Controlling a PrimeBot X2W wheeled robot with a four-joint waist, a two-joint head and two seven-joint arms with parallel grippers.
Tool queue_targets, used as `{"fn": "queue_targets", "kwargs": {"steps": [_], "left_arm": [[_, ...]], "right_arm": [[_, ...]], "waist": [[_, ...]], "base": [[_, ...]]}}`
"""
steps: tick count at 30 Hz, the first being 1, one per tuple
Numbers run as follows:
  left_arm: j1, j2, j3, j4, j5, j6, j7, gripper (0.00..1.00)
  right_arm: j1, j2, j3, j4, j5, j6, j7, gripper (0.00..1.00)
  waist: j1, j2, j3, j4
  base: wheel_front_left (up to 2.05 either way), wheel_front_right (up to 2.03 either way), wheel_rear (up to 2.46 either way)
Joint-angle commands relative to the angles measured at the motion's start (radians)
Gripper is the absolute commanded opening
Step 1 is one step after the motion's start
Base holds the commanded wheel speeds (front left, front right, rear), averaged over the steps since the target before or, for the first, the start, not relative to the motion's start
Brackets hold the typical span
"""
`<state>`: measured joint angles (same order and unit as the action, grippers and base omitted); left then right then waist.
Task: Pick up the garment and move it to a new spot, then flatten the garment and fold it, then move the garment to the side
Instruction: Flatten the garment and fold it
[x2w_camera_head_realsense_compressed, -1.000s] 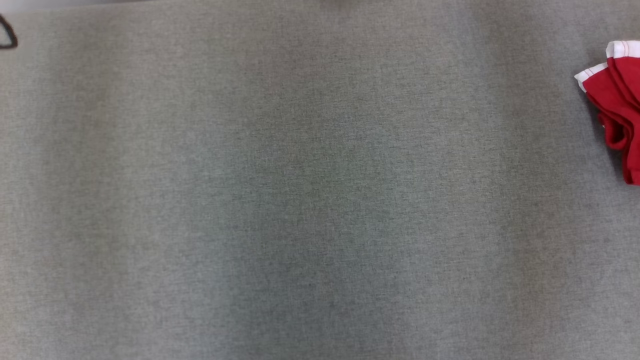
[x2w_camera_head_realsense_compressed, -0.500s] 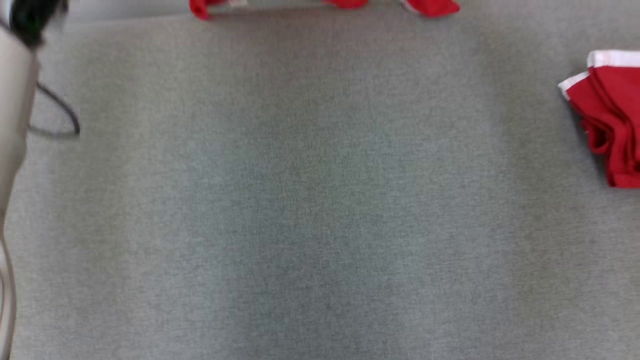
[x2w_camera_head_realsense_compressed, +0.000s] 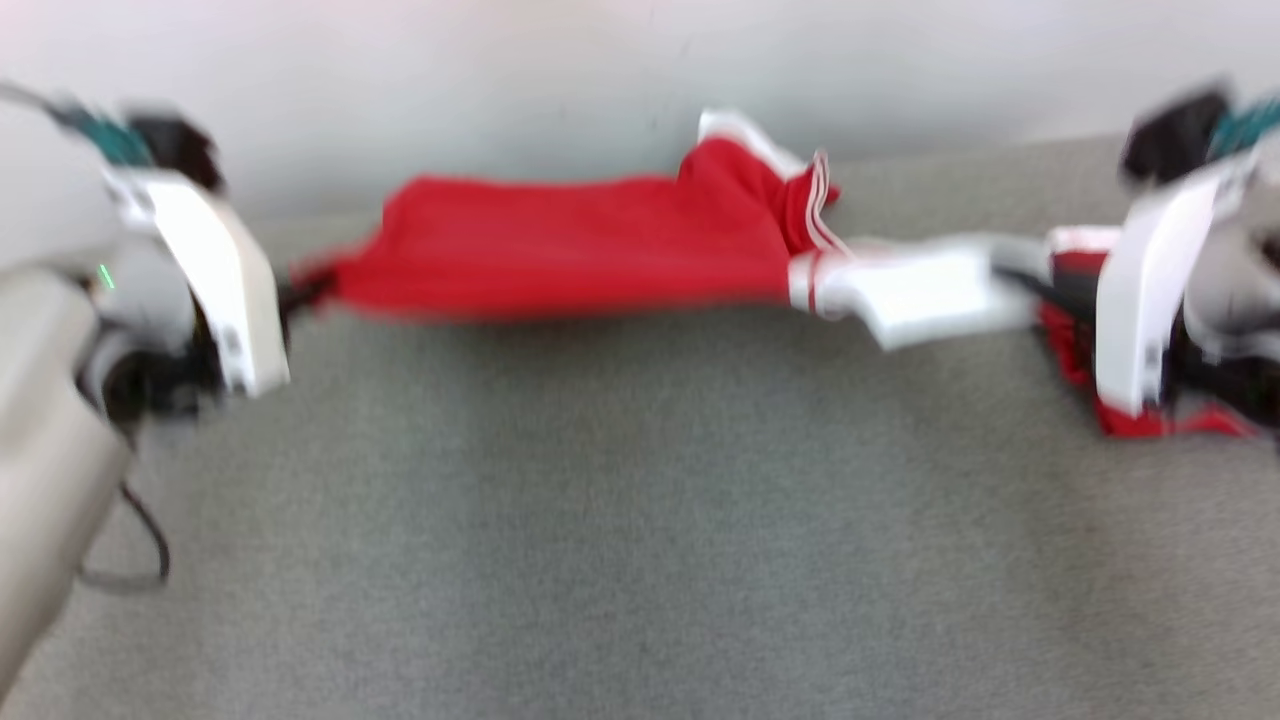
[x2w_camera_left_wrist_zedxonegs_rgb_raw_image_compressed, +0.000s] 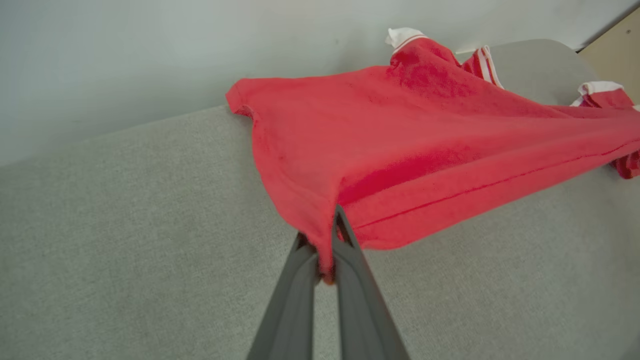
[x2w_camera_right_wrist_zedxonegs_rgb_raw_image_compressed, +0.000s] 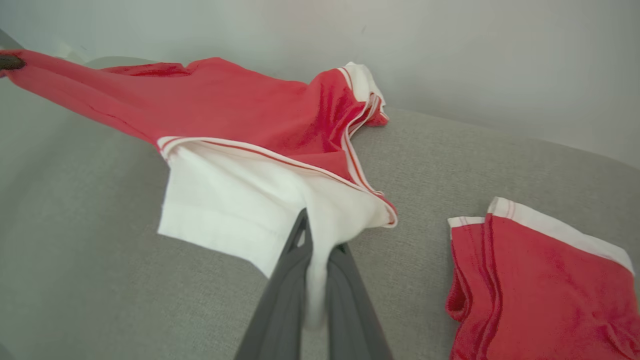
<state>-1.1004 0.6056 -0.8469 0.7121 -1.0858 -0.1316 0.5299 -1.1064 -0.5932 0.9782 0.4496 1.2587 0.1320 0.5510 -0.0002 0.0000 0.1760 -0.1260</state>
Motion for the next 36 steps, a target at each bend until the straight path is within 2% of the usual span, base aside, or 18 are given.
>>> {"fn": "queue_targets", "kwargs": {"steps": [1,3,5,9,15,22,25,28,33,36], "left_arm": [[0.064,0.033,-0.009,-0.044,-0.033,0.002,0.028,0.0],[0.099,0.048,-0.019,-0.077,-0.046,0.002,0.047,0.0],[0.164,0.071,-0.033,-0.131,-0.069,0.003,0.078,0.0],[0.279,0.128,-0.058,-0.262,-0.109,0.036,0.142,0.0],[0.433,0.247,-0.086,-0.486,-0.177,0.099,0.23,0.0],[0.551,0.389,-0.096,-0.723,-0.256,0.197,0.312,0.0],[0.559,0.416,-0.089,-0.776,-0.271,0.225,0.323,0.0],[0.541,0.412,-0.089,-0.8,-0.279,0.239,0.344,0.0],[0.486,0.379,-0.084,-0.763,-0.266,0.243,0.378,0.0],[0.445,0.349,-0.081,-0.713,-0.253,0.233,0.393,0.0]], "right_arm": [[0.063,-0.041,0.015,-0.045,0.029,-0.003,0.037,0.0],[0.091,-0.06,0.022,-0.076,0.04,-0.003,0.055,0.0],[0.147,-0.107,0.03,-0.139,0.044,-0.003,0.059,0.0],[0.271,-0.199,0.047,-0.252,0.059,-0.003,0.086,0.0],[0.414,-0.305,0.052,-0.415,0.091,-0.003,0.155,0.0],[0.528,-0.415,0.031,-0.561,0.157,-0.003,0.269,0.0],[0.549,-0.429,0.005,-0.586,0.165,-0.003,0.283,0.0],[0.555,-0.424,-0.016,-0.58,0.164,-0.003,0.31,0.0],[0.519,-0.377,-0.055,-0.529,0.157,-0.003,0.37,0.0],[0.49,-0.327,-0.076,-0.472,0.142,-0.003,0.406,0.0]], "waist": [[0.0002,0.0,-0.075,-0.009],[0.0002,0.0,-0.089,-0.008],[0.0002,0.0,-0.115,-0.002],[0.0002,0.0,-0.15,0.005],[0.0002,0.0,-0.189,0.004],[0.0002,0.0,-0.202,0.013],[0.0002,0.0,-0.193,0.019],[0.0002,0.0,-0.175,0.024],[0.0002,0.0,-0.128,0.025],[0.0002,0.0,-0.098,0.021]], "base": [[0.0,0.0,0.0],[0.0,0.0,0.0],[0.0,0.0,0.0],[0.0,0.0,0.0],[0.0,0.0,0.0],[0.0,0.0,0.0],[0.0,0.0,0.0],[0.0,0.0,0.0],[0.0,0.0,0.0],[0.0,0.0,0.0]]}}
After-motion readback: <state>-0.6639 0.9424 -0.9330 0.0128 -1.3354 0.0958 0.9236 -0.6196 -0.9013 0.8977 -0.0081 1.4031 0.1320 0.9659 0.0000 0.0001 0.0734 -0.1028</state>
